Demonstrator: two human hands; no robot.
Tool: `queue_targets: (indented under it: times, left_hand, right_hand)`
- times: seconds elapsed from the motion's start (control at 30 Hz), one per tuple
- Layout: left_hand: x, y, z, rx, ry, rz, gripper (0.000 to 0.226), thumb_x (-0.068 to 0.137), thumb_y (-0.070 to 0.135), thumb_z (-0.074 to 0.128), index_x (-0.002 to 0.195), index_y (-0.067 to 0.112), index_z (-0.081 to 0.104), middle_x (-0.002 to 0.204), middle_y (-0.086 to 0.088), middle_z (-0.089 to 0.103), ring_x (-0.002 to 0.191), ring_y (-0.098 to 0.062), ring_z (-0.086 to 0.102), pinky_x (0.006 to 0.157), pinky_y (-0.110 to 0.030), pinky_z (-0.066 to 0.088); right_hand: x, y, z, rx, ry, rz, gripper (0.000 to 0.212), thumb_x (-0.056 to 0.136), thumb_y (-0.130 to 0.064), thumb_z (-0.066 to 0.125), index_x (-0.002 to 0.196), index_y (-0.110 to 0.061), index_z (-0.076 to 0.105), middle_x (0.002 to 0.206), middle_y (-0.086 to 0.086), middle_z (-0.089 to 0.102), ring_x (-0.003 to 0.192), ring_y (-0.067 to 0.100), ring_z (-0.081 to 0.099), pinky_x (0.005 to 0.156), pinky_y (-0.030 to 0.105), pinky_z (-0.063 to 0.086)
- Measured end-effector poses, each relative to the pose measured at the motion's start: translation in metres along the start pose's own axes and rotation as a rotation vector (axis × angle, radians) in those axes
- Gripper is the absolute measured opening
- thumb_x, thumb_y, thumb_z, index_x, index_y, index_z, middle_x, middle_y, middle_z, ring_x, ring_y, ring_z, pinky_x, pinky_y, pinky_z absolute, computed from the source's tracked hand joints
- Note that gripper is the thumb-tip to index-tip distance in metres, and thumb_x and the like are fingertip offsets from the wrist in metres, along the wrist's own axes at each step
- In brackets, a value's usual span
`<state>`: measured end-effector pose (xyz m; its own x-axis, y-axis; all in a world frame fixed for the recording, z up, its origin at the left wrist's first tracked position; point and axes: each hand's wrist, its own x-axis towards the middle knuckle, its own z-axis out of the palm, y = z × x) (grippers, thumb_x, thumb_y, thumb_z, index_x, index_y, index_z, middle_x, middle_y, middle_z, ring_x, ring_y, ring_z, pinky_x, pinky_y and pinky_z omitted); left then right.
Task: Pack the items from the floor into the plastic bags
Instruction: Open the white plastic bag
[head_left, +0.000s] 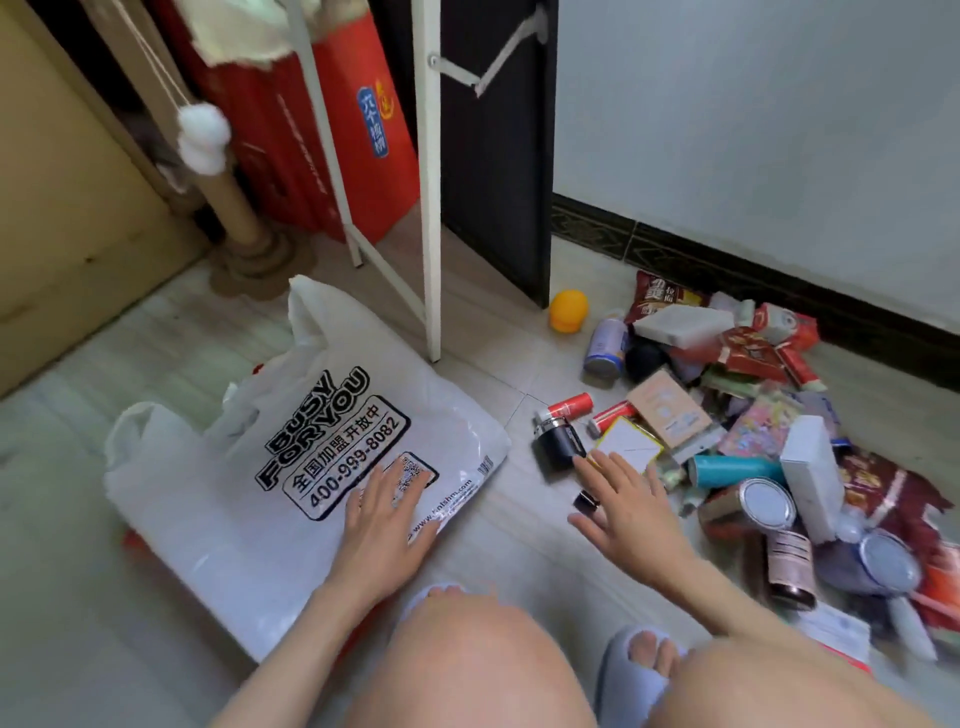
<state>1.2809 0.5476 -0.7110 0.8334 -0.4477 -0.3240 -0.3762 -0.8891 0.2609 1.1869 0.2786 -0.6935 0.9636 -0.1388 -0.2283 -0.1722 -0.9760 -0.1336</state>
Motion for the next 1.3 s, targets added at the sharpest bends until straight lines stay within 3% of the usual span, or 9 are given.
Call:
queue_targets:
  times: [0.2, 0.33, 0.43, 0.57, 0.87, 0.93, 1.07, 1.2, 1.3]
  left_hand:
    - [-0.02, -0.03, -0.025, 0.121, -0.042, 0.031, 0.059, 0.092, 0.051, 0.022, 0.146, 0.032, 0.009, 0.156, -0.003, 0.003, 0.144, -0.024, -0.003, 0.115, -0.044, 0.001]
    - [0.002, -0.063, -0.044, 0.156, -0.011, -0.011, 0.056, 0.095, 0.046, 0.027, 0.146, 0.029, 0.012, 0.156, -0.004, 0.005, 0.143, -0.025, 0.0, 0.116, -0.045, 0.004]
    - [0.037, -0.093, -0.051, 0.127, 0.021, -0.044, 0.056, 0.096, 0.04, 0.035, 0.147, 0.028, 0.014, 0.156, -0.006, 0.008, 0.143, -0.027, 0.004, 0.116, -0.046, 0.008]
    - [0.094, -0.129, -0.051, 0.089, 0.039, -0.12, 0.057, 0.097, 0.037, 0.034, 0.147, 0.025, 0.01, 0.156, -0.008, 0.007, 0.143, -0.027, 0.003, 0.117, -0.044, 0.007]
    - [0.188, -0.179, -0.022, -0.061, 0.145, -0.384, 0.062, 0.097, 0.024, 0.038, 0.147, 0.013, 0.005, 0.154, -0.014, 0.013, 0.142, -0.03, 0.008, 0.115, -0.049, 0.011]
    - [0.199, -0.186, -0.024, -0.09, 0.101, -0.461, 0.058, 0.096, 0.022, 0.039, 0.146, 0.015, 0.011, 0.149, -0.013, 0.025, 0.139, -0.03, 0.016, 0.112, -0.052, 0.011]
    - [0.195, -0.179, -0.034, -0.118, 0.217, -0.376, 0.027, 0.094, 0.023, 0.046, 0.118, 0.016, 0.056, 0.11, -0.009, 0.063, 0.109, -0.029, 0.051, 0.098, -0.042, 0.027]
    - [0.165, -0.155, -0.071, -0.395, 0.362, -0.308, 0.021, 0.09, 0.028, 0.055, 0.098, 0.012, 0.066, 0.089, -0.004, 0.067, 0.08, -0.022, 0.059, 0.075, -0.032, 0.044]
    - [0.132, -0.133, -0.117, -0.467, 0.458, -0.251, 0.022, 0.087, 0.031, 0.059, 0.098, 0.014, 0.068, 0.092, -0.001, 0.069, 0.086, -0.018, 0.062, 0.074, -0.027, 0.045]
  right_hand:
    - [0.006, -0.021, -0.044, -0.097, 0.13, -0.039, 0.068, 0.069, -0.051, 0.067, 0.127, -0.021, 0.049, 0.122, 0.007, 0.062, 0.111, 0.027, 0.06, 0.087, 0.053, 0.047]
    - [0.042, -0.05, -0.05, -0.136, 0.077, -0.137, 0.073, 0.062, -0.049, 0.077, 0.123, -0.02, 0.05, 0.119, 0.01, 0.063, 0.108, 0.029, 0.062, 0.085, 0.052, 0.048]
    - [0.087, -0.073, -0.052, -0.134, 0.015, -0.227, 0.07, 0.074, -0.049, 0.069, 0.133, -0.02, 0.045, 0.135, 0.012, 0.052, 0.123, 0.032, 0.051, 0.097, 0.055, 0.038]
    - [0.156, -0.09, -0.042, -0.124, -0.036, -0.32, 0.066, 0.091, -0.051, 0.043, 0.146, -0.025, 0.017, 0.153, 0.005, 0.022, 0.141, 0.024, 0.019, 0.114, 0.044, 0.015]
    - [0.223, -0.113, 0.043, 0.195, -0.26, -0.106, 0.066, 0.094, -0.046, 0.041, 0.146, -0.017, 0.012, 0.149, 0.006, 0.03, 0.133, 0.026, 0.034, 0.109, 0.039, 0.03]
    - [0.223, -0.118, 0.058, 0.172, -0.255, -0.061, 0.058, 0.095, -0.039, 0.04, 0.143, -0.014, 0.02, 0.14, 0.008, 0.042, 0.124, 0.027, 0.044, 0.101, 0.038, 0.037]
    - [0.22, -0.127, 0.064, 0.229, -0.238, 0.043, 0.037, 0.095, -0.03, 0.042, 0.129, -0.014, 0.042, 0.125, 0.009, 0.054, 0.112, 0.028, 0.051, 0.091, 0.037, 0.043]
    - [0.215, -0.131, 0.036, 0.378, -0.281, 0.05, 0.044, 0.095, -0.032, 0.044, 0.135, -0.013, 0.039, 0.135, 0.011, 0.046, 0.119, 0.029, 0.048, 0.096, 0.038, 0.042]
    - [0.203, -0.139, -0.019, 0.578, -0.178, 0.069, 0.043, 0.094, -0.033, 0.047, 0.133, -0.015, 0.045, 0.134, 0.006, 0.05, 0.117, 0.023, 0.052, 0.096, 0.031, 0.041]
